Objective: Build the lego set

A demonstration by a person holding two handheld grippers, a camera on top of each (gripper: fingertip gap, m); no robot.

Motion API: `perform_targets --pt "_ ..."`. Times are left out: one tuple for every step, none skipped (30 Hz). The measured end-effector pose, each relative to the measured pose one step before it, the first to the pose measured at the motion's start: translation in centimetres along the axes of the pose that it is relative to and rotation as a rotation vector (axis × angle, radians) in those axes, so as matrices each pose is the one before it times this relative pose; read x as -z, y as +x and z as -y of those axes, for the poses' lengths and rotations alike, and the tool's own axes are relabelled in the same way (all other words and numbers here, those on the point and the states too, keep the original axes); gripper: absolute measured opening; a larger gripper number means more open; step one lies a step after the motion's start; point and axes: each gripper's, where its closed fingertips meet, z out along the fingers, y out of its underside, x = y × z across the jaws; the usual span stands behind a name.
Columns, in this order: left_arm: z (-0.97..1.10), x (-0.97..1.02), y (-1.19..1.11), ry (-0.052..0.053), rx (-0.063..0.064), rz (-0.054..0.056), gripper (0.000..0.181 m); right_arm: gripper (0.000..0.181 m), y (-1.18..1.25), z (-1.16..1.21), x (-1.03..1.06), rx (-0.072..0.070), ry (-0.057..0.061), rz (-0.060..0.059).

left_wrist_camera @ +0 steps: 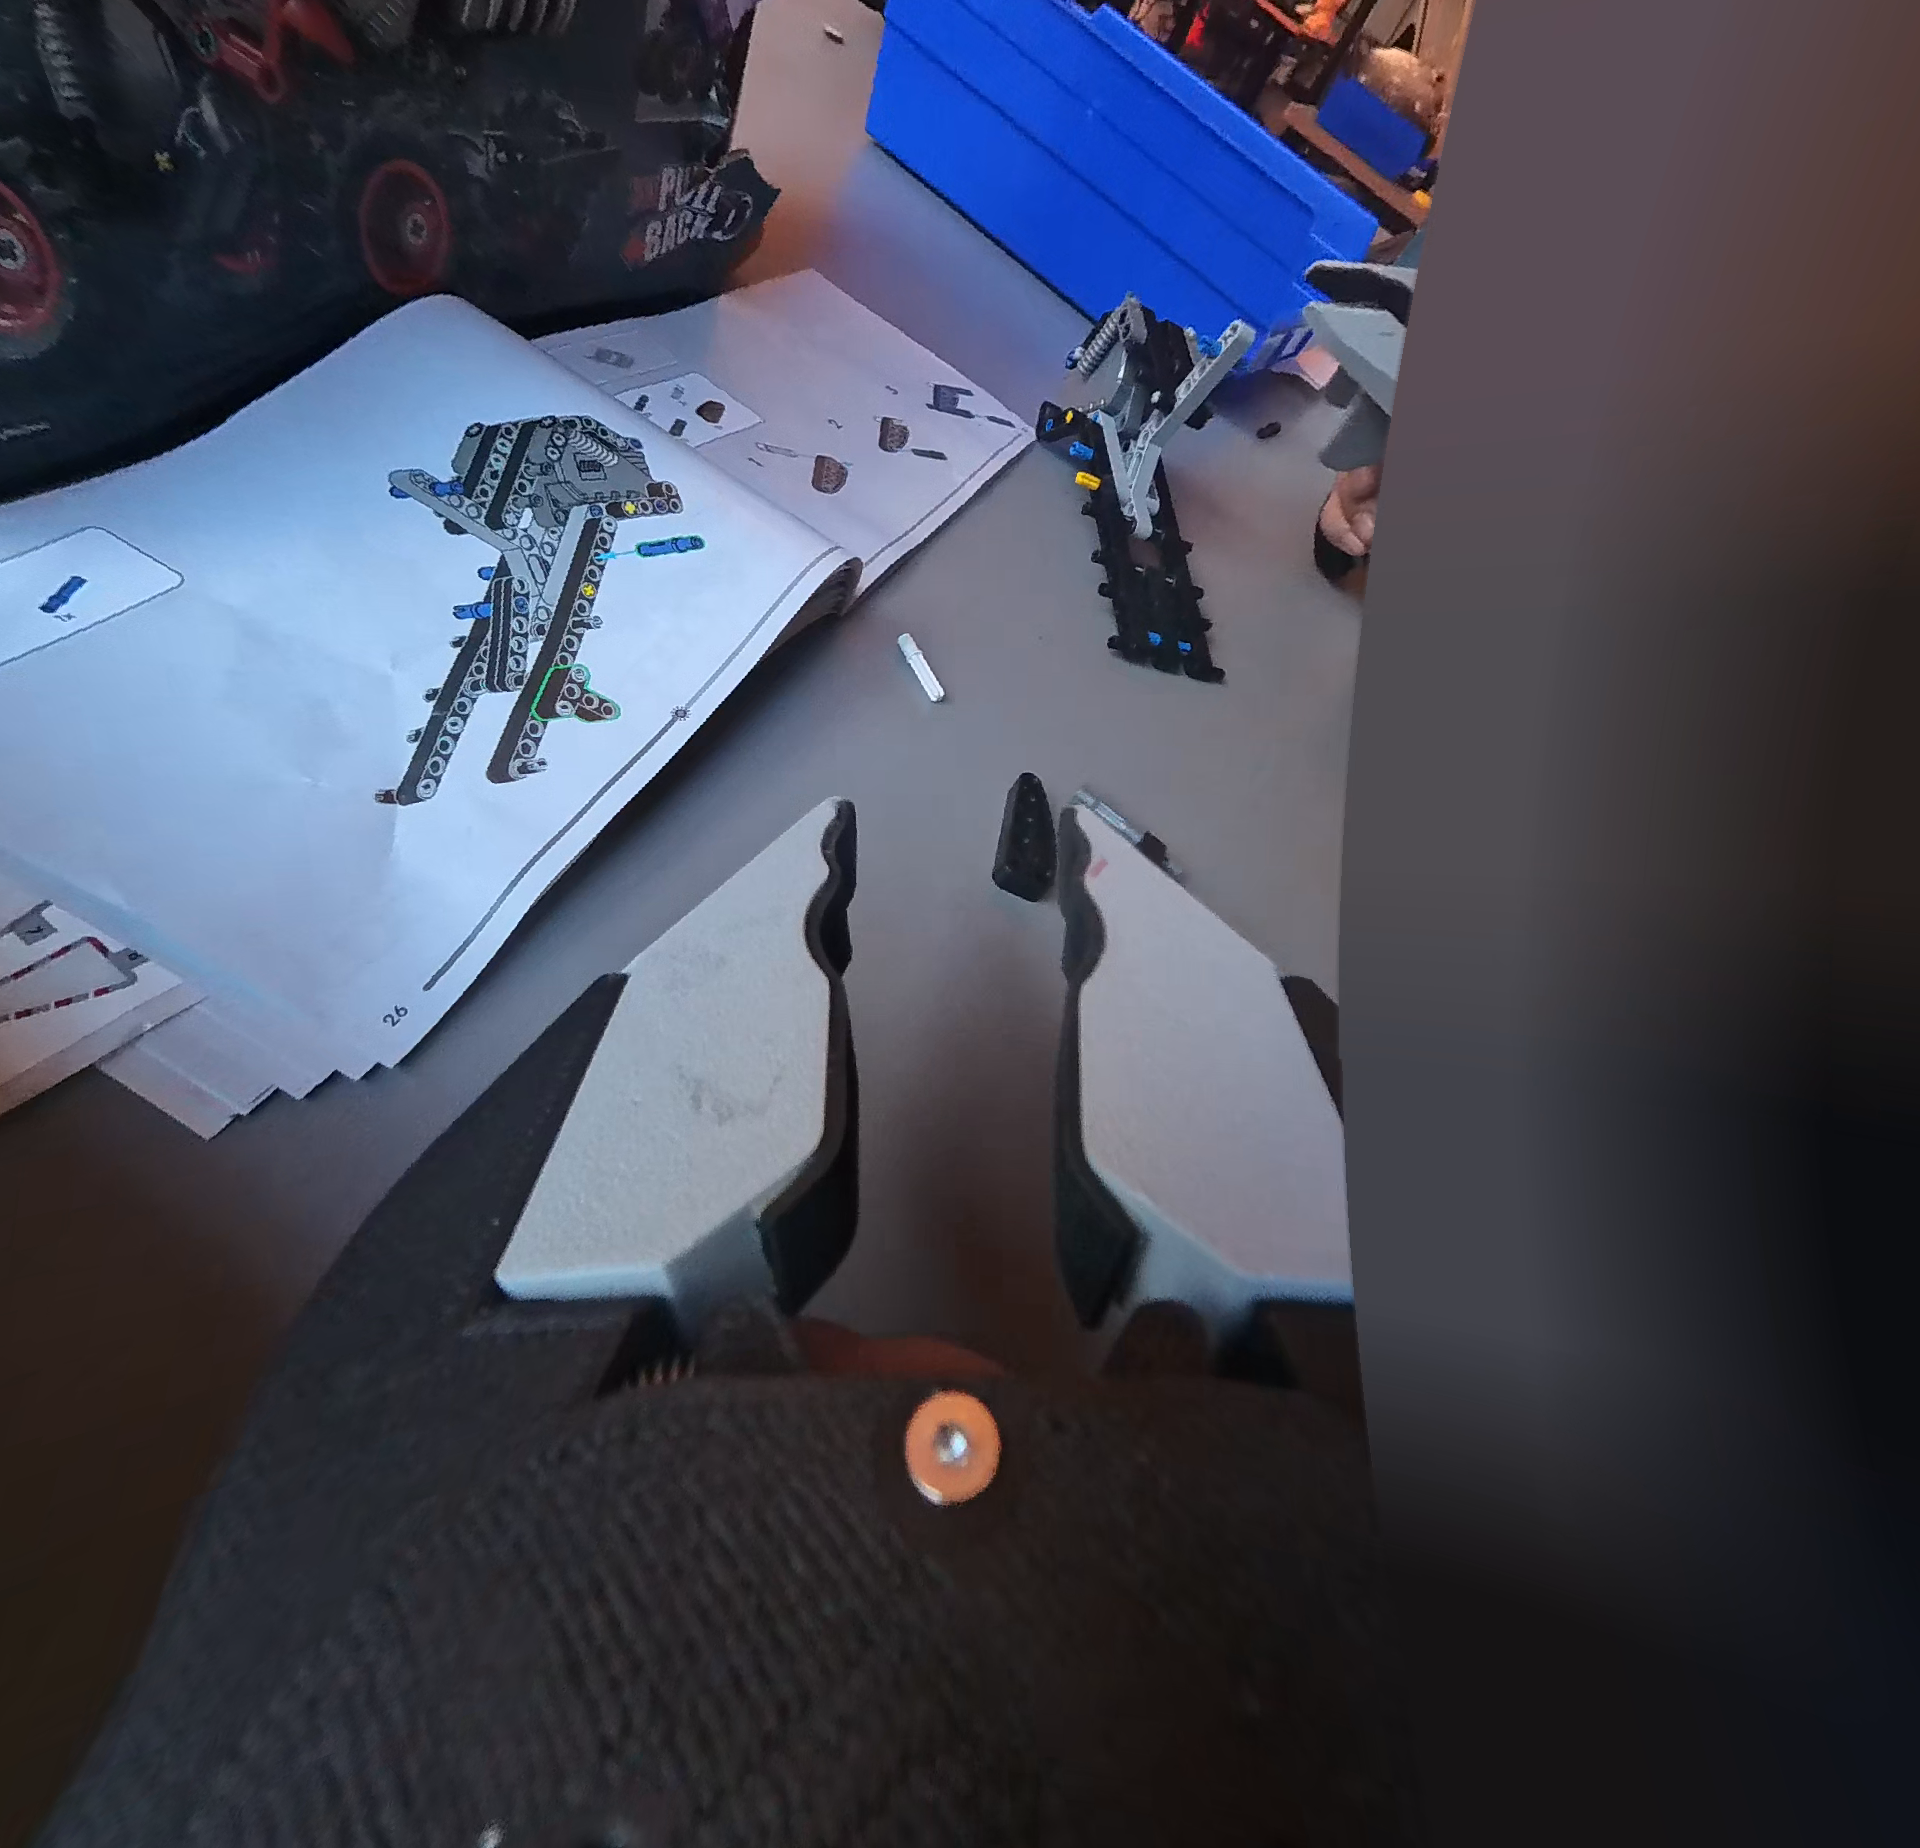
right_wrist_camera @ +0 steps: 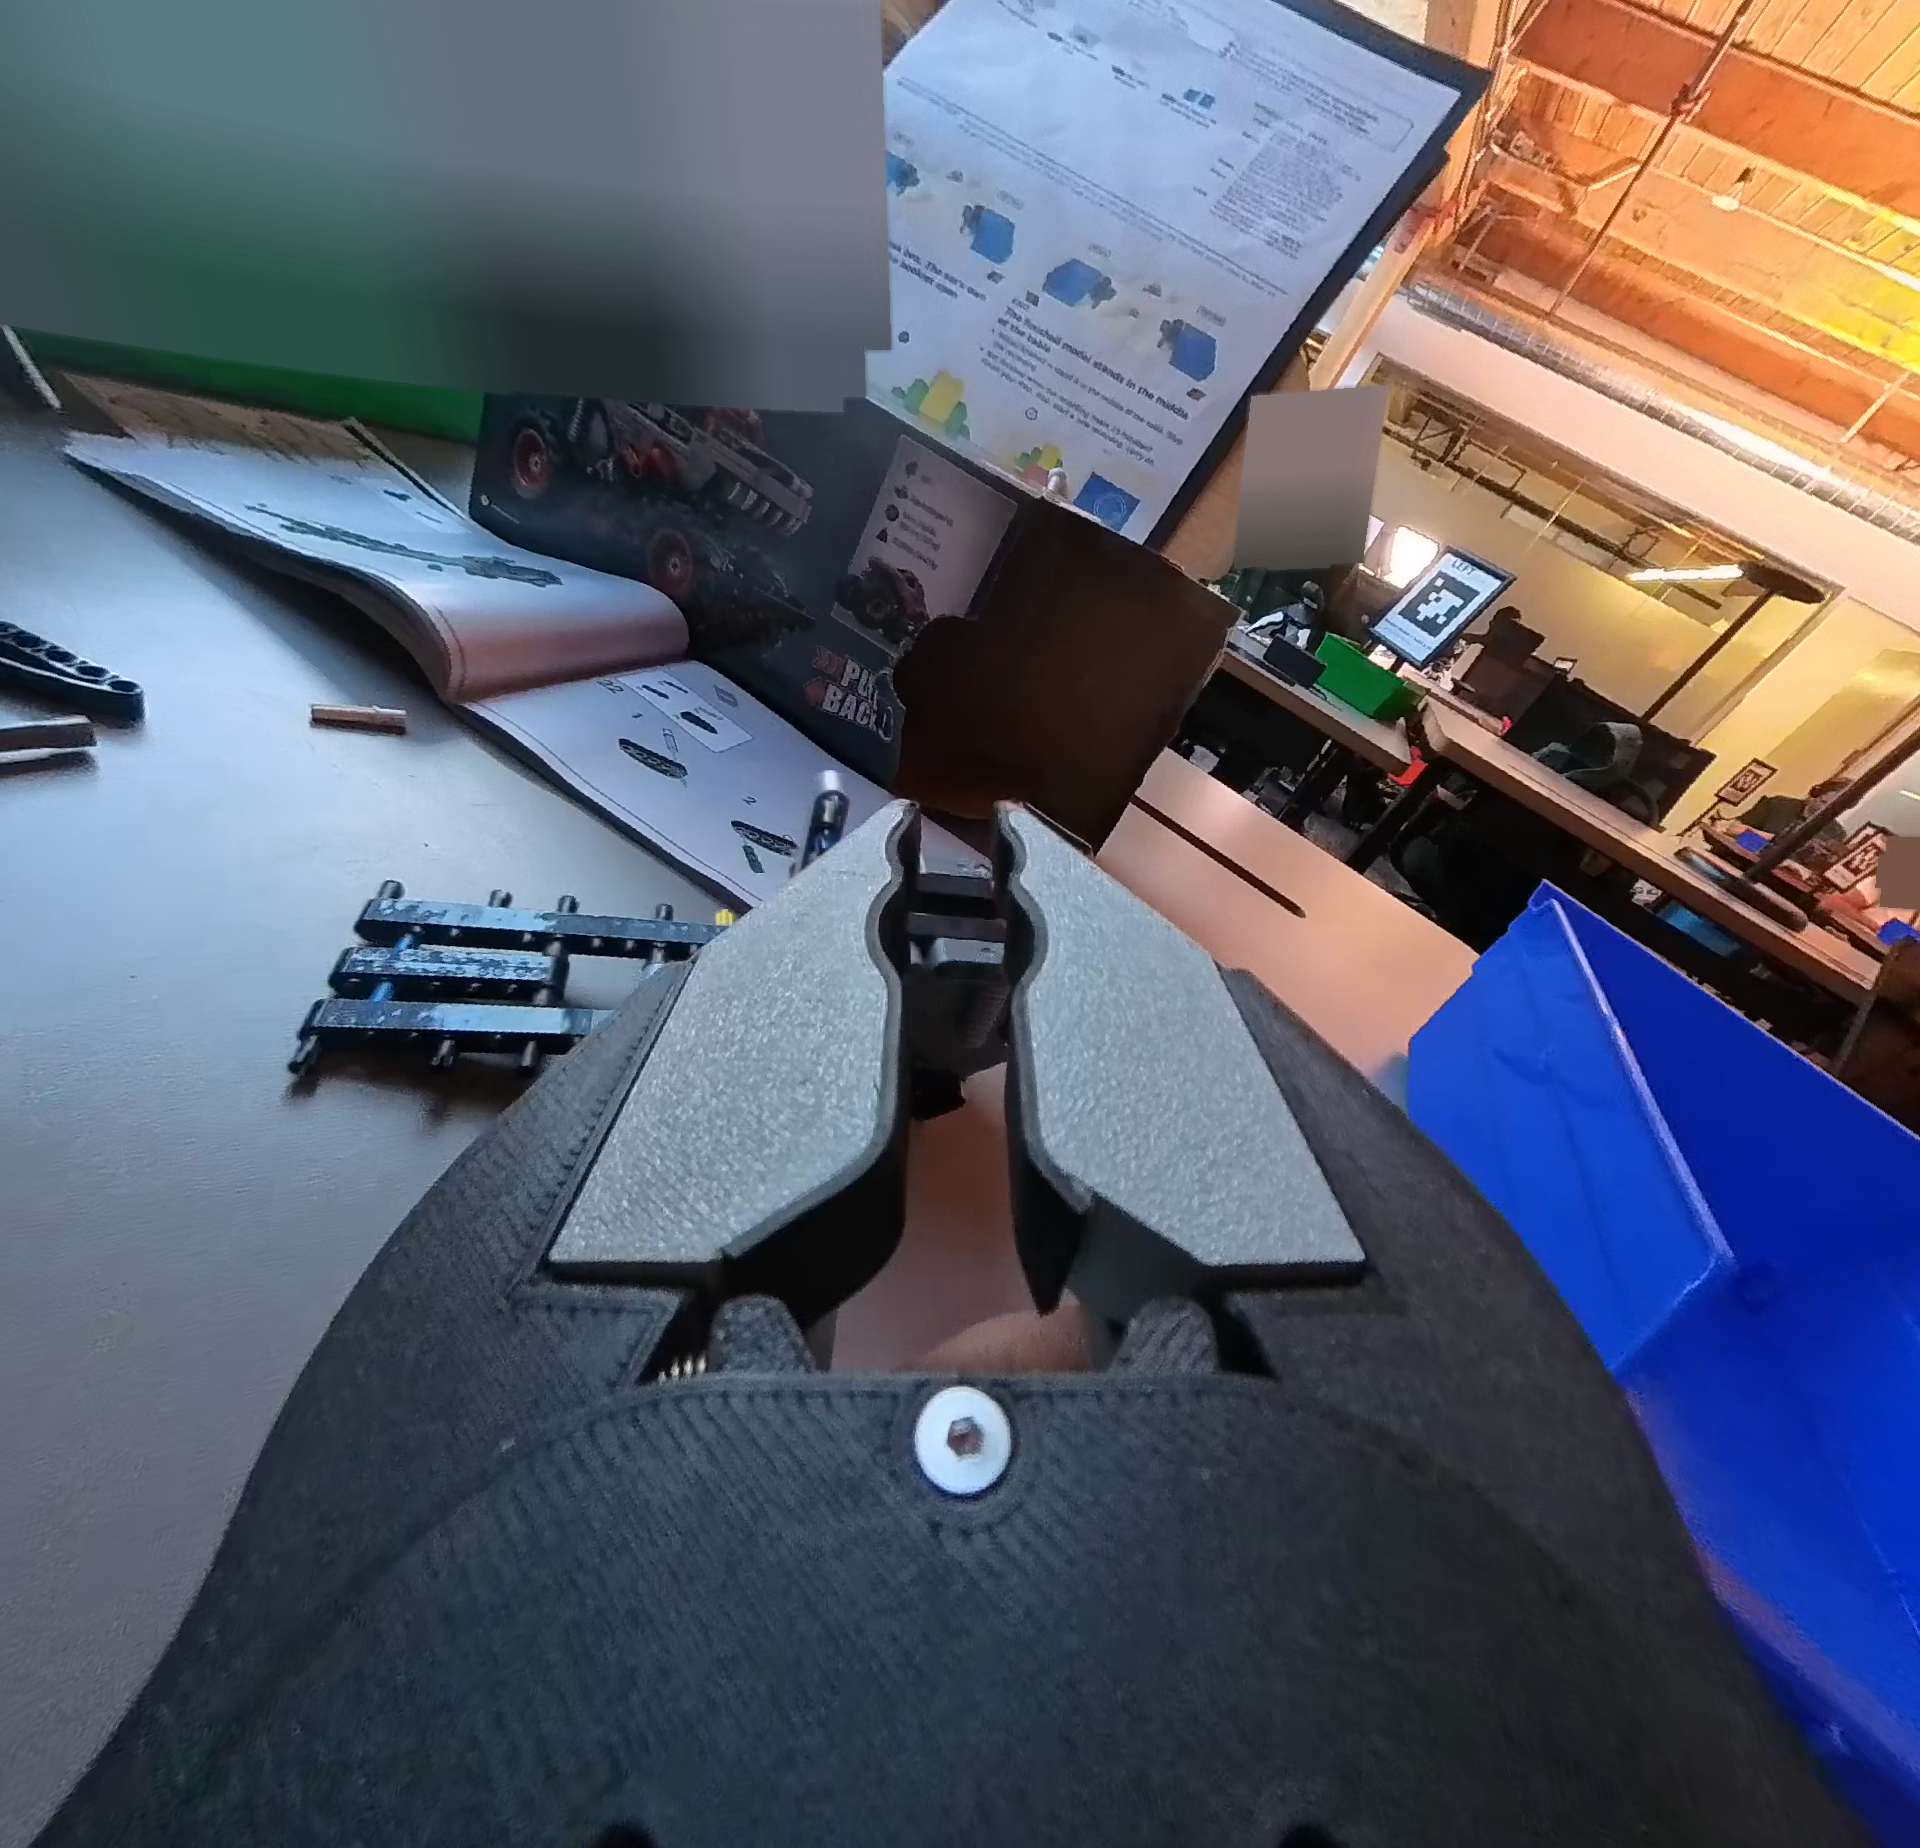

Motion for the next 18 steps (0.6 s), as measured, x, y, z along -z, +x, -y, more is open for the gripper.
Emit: perform_targets --pt "-0.038 -0.039 0.053 -0.0030 -0.0092 0.0037 0.036 0.010 -0.094 0.092 0.040 0.0071 0.0030 0.0010" --pt "-0.046 -0.039 0.029 -0.0034 -0.0069 0.0037 0.036 0.010 -0.096 0.092 0.028 0.0024 0.0047 0.0025" --pt "-0.052 -0.048 0.031 -0.0036 -0.0036 0.0011 0.036 0.010 -0.073 0.076 -0.003 -0.0021 0.0031 0.0043" --pt "-0.035 -0.039 -0.002 -0.0033 0.0010 -0.0007 0.036 0.010 -0.075 0.040 -0.018 -0.0036 0.0018 0.0047" --pt "-0.016 -0.011 -0.064 -0.0019 0.0059 0.0002 0.036 0.010 -0.100 0.081 0.010 -0.0040 0.0037 0.0059" --pt "0.005 -0.001 -0.066 0.0006 0.0060 0.0007 0.036 0.010 -0.165 0.131 0.022 -0.0029 0.0063 0.0075" --pt "0.030 0.038 -0.023 0.0027 0.0021 0.0002 0.036 0.010 -0.233 0.136 0.012 -0.0013 0.0061 0.0102" --pt "0.040 0.038 0.019 0.0032 -0.0018 -0.0001 0.036 0.011 -0.314 0.102 -0.034 -0.0005 0.0025 0.0138" --pt "0.038 0.037 0.038 0.0034 -0.0046 0.0015 0.036 0.011 -0.357 0.097 -0.050 0.0049 -0.0003 0.0141" --pt "0.033 0.033 0.056 0.0030 -0.0081 0.0026 0.036 0.011 -0.306 0.202 -0.009 0.0140 0.0043 0.0061" --pt "0.007 0.010 0.061 0.0010 -0.0114 0.0049 0.036 0.011 -0.275 0.287 0.028 0.0156 0.0090 0.0011" --pt "-0.023 -0.030 0.066 -0.0019 -0.0138 0.0064 0.036 0.011 -0.274 0.279 0.033 0.0071 0.0087 0.0030" --pt "-0.065 -0.056 0.069 -0.0043 -0.0147 0.0069 0.036 0.012 -0.312 0.256 0.037 0.0000 0.0078 0.0071" --pt "-0.020 -0.053 0.066 -0.0023 -0.0150 0.0078 0.036 0.011 -0.249 0.245 0.066 0.0015 0.0078 0.0050" --pt "0.026 -0.050 0.109 0.0015 -0.0161 0.0064 0.036 0.011 -0.178 0.238 0.089 0.0050 0.0081 0.0005" --pt "0.057 -0.066 0.112 0.0027 -0.0159 0.0051 0.036 0.011 -0.185 0.199 0.099 0.0029 0.0066 0.0028" --pt "0.065 -0.090 0.118 0.0022 -0.0134 0.0038 0.036 0.012 -0.261 0.097 0.050 -0.0036 0.0026 0.0092" --pt "0.056 -0.105 0.097 0.0018 -0.0103 0.0024 0.036 0.014 -0.384 -0.049 -0.015 -0.0095 -0.0048 0.0188"
